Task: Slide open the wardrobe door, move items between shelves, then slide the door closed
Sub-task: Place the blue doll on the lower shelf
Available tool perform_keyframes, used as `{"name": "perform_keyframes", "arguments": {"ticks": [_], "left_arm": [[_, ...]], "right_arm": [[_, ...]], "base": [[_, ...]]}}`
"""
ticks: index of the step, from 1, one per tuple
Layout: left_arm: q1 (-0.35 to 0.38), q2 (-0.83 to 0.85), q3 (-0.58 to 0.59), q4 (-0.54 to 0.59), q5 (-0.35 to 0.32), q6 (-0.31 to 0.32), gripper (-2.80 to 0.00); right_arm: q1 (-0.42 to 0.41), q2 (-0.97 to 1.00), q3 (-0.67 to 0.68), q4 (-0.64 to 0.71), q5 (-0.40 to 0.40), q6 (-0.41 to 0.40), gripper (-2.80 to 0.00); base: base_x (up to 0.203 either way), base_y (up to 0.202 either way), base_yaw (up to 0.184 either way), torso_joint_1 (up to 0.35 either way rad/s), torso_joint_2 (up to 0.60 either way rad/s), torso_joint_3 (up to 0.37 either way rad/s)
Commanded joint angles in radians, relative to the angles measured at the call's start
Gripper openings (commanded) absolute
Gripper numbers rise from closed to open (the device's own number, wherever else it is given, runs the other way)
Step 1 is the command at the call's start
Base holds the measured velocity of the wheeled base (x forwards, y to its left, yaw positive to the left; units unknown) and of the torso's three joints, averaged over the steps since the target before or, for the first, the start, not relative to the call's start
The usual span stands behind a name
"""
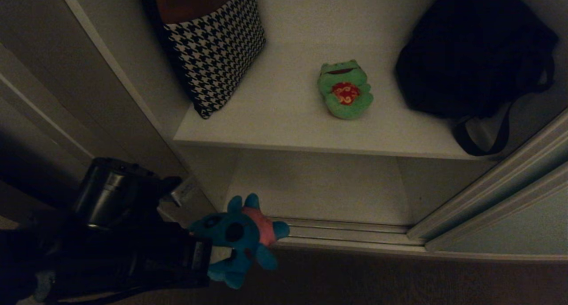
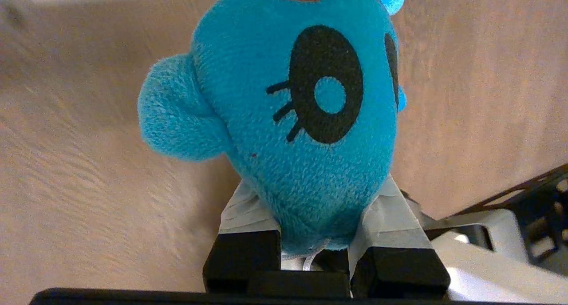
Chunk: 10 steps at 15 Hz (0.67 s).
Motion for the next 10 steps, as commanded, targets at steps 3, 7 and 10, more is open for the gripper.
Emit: {"name": "perform_keyframes", "arguments": {"ticks": [3, 7, 10], "left_arm": [[-0.033, 0.148, 0.01, -0.057, 0.0, -0.053, -2.8], [-0.032, 0.157, -0.01, -0.194, 0.011, -0.056, -2.8], [-0.032, 0.195, -0.034, -0.215, 0.013, -0.058, -2.8]], "right_arm": [[0.0, -0.001, 0.0, 0.0, 0.001, -0.001, -2.8], [0.0, -0.001, 0.001, 0.0, 0.001, -0.001, -2.8], [0.0, -0.001, 0.001, 0.0, 0.001, 0.0, -2.8]], "base": [[0.0, 0.0, 0.0, 0.0, 0.0, 0.0], [0.0, 0.0, 0.0, 0.0, 0.0, 0.0], [0.0, 0.0, 0.0, 0.0, 0.0, 0.0]]}}
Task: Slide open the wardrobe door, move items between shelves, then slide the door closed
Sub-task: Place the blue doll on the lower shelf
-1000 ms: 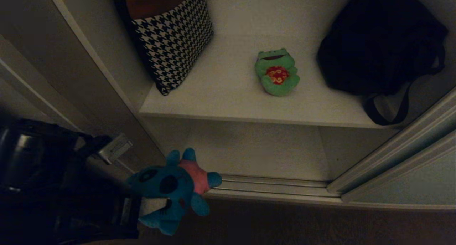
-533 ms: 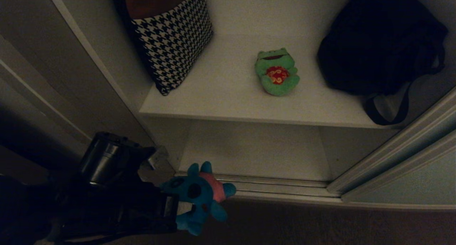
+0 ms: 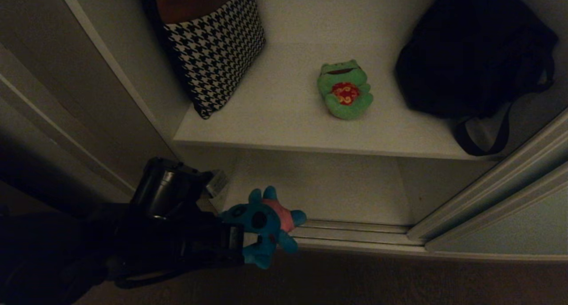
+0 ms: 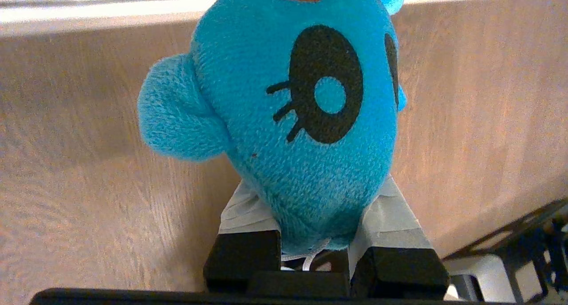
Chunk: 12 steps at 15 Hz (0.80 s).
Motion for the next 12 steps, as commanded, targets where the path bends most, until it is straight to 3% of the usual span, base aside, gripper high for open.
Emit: {"name": "perform_keyframes", "arguments": {"ticks": [1, 6, 12], "left_arm": [[0.0, 0.026, -0.001, -0.033, 0.0, -0.001, -2.8], [0.0, 0.044, -0.008, -0.052, 0.036, 0.0, -2.8], [0.0, 0.097, -0.036, -0.056, 0.037, 0.0, -2.8]], "right_arm": [[0.0, -0.001, 0.0, 0.0, 0.0, 0.0, -2.8], [0.0, -0.001, 0.0, 0.0, 0.002, -0.001, -2.8], [0.0, -0.001, 0.0, 0.001, 0.0, 0.0, -2.8]], "base": [[0.0, 0.0, 0.0, 0.0, 0.0, 0.0], [0.0, 0.0, 0.0, 0.0, 0.0, 0.0], [-0.182, 0.0, 0.001, -0.001, 0.0, 0.001]]}}
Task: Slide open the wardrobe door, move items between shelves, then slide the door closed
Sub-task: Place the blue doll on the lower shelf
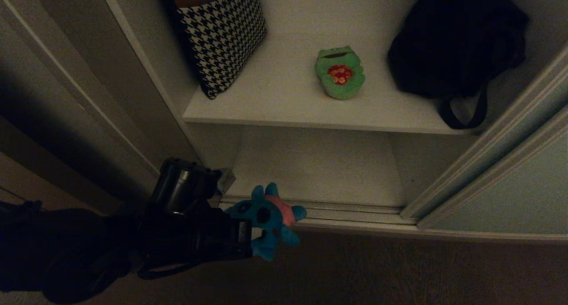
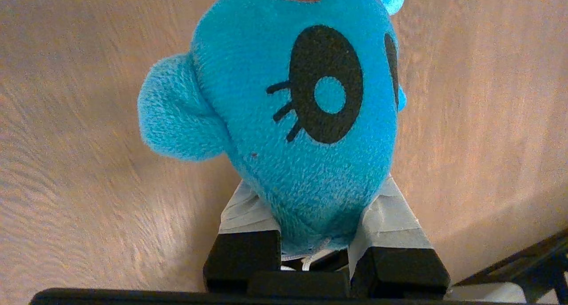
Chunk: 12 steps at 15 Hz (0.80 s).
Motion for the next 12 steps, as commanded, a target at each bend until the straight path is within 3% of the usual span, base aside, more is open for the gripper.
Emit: {"name": "perform_keyframes", "arguments": {"ticks": [1, 4, 7, 12], "left_arm": [[0.0, 0.037, -0.026, -0.003, 0.0, -0.007, -2.8], [0.007, 0.111, -0.081, -0.004, 0.008, -0.008, -2.8], [0.025, 0.237, -0.185, -0.008, 0.06, -0.019, -2.8], [0.063, 0.51, -0.506, -0.124, 0.148, -0.036, -2.8]], "right_arm": [[0.0, -0.001, -0.001, 0.0, 0.002, -0.001, -2.8], [0.0, -0.001, 0.001, 0.0, 0.0, -0.001, -2.8], [0.0, -0.001, 0.0, 0.0, 0.001, -0.001, -2.8], [0.0, -0.001, 0.001, 0.0, 0.001, -0.001, -2.8]], "base": [[-0.18, 0.0, -0.002, 0.006, 0.0, 0.004], [-0.037, 0.0, -0.001, -0.002, 0.0, 0.001], [0.0, 0.0, 0.0, 0.0, 0.0, 0.0], [0.0, 0.0, 0.0, 0.0, 0.0, 0.0]]}}
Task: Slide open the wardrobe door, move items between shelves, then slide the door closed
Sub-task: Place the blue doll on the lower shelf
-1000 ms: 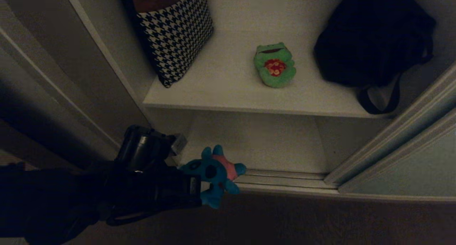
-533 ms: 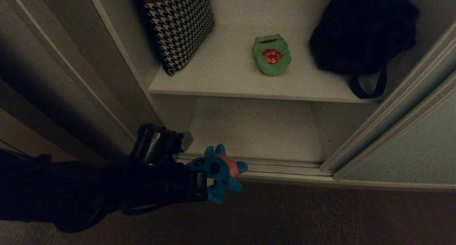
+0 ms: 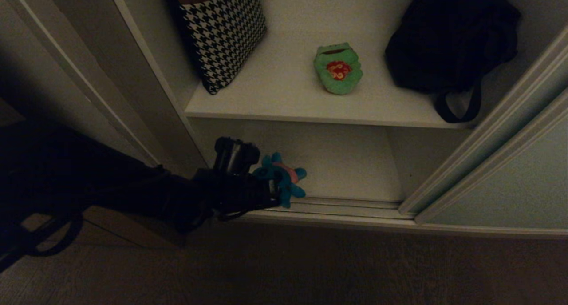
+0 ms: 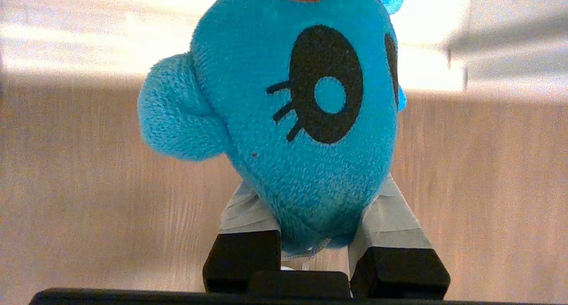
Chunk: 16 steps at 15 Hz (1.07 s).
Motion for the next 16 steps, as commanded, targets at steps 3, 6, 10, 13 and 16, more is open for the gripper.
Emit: {"name": "perform_keyframes", "arguments": {"ticks": [3, 6, 10, 13, 16], "left_arm": [[0.02, 0.319, -0.339, -0.03, 0.026, 0.001, -2.8], [0.033, 0.494, -0.531, -0.034, 0.044, 0.014, -2.8], [0.059, 0.64, -0.712, -0.107, 0.085, 0.071, -2.8], [0.106, 0.713, -0.784, -0.185, 0.075, 0.242, -2.8], [0.137, 0.767, -0.786, -0.343, 0.059, 0.314, -2.8]], "right_arm": [[0.0, -0.001, 0.0, 0.0, 0.0, 0.0, -2.8], [0.0, -0.001, 0.0, 0.0, 0.0, -0.001, -2.8], [0.0, -0.001, 0.0, 0.0, 0.0, -0.001, -2.8], [0.0, -0.001, 0.001, 0.0, 0.001, -0.001, -2.8], [0.0, -0.001, 0.0, 0.0, 0.0, -0.001, -2.8]], "base": [[0.0, 0.0, 0.0, 0.0, 0.0, 0.0], [0.0, 0.0, 0.0, 0.0, 0.0, 0.0], [0.0, 0.0, 0.0, 0.0, 0.0, 0.0], [0.0, 0.0, 0.0, 0.0, 0.0, 0.0], [0.0, 0.0, 0.0, 0.0, 0.0, 0.0]]}}
